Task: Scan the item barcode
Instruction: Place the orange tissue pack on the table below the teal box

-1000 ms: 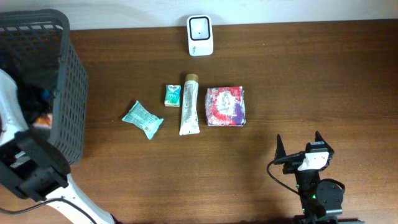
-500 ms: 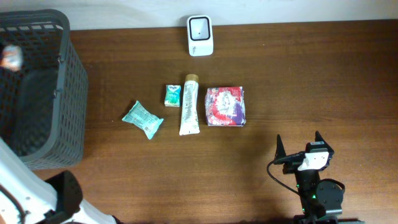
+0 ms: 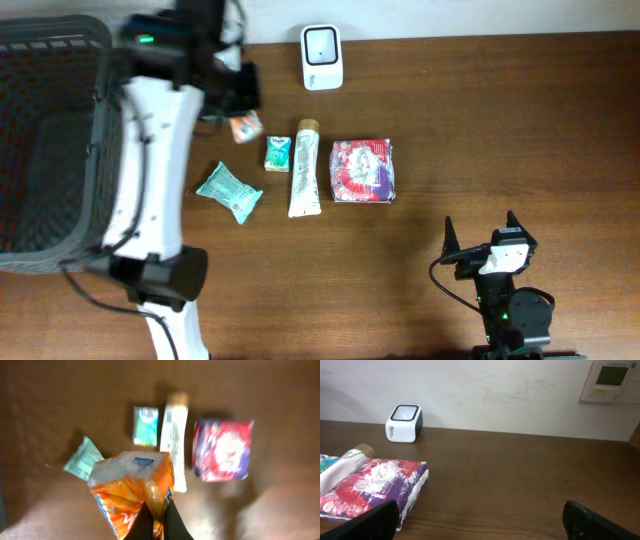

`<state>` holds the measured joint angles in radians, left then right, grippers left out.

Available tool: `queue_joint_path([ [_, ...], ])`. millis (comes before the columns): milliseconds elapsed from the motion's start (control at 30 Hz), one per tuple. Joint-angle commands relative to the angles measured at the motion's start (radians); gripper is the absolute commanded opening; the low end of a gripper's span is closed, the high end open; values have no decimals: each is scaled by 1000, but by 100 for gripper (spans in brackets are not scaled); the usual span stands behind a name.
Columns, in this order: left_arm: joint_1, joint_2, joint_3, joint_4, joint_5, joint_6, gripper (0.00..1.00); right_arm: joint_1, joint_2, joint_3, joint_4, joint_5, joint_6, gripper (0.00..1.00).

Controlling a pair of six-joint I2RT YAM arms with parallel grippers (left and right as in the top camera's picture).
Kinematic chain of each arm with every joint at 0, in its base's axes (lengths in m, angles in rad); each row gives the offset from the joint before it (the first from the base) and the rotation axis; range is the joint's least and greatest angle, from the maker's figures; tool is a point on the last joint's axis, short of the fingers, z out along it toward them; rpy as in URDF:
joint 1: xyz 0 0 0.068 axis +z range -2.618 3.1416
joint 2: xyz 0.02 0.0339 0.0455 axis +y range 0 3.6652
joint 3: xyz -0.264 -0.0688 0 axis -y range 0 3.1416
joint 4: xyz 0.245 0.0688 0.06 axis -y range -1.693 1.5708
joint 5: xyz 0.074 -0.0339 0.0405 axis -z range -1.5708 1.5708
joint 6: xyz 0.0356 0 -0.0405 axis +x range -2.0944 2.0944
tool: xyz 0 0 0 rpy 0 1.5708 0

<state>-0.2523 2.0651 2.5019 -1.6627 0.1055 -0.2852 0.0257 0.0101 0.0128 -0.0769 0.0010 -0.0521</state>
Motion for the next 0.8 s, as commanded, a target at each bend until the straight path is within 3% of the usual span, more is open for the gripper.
queue_joint_path([
  [0,-65,58,-141,5,-77,26,0,-5,-7,-7,-5,-1,8,99],
  [233,-145,117,-465,176,-77,56,4,-5,-7,-7,-5,-1,8,99],
  [400,-149,129,-588,299,-131,56,4,-5,-7,-7,-5,-1,8,99],
  [500,-148,129,-616,343,-194,56,6,-5,-7,-7,-5,-1,8,99],
  [633,-149,129,-617,370,-201,56,21,-5,-7,-7,-5,-1,8,99],
  [767,-149,129,-617,364,-200,56,22,-5,-7,-7,-5,-1,8,99],
])
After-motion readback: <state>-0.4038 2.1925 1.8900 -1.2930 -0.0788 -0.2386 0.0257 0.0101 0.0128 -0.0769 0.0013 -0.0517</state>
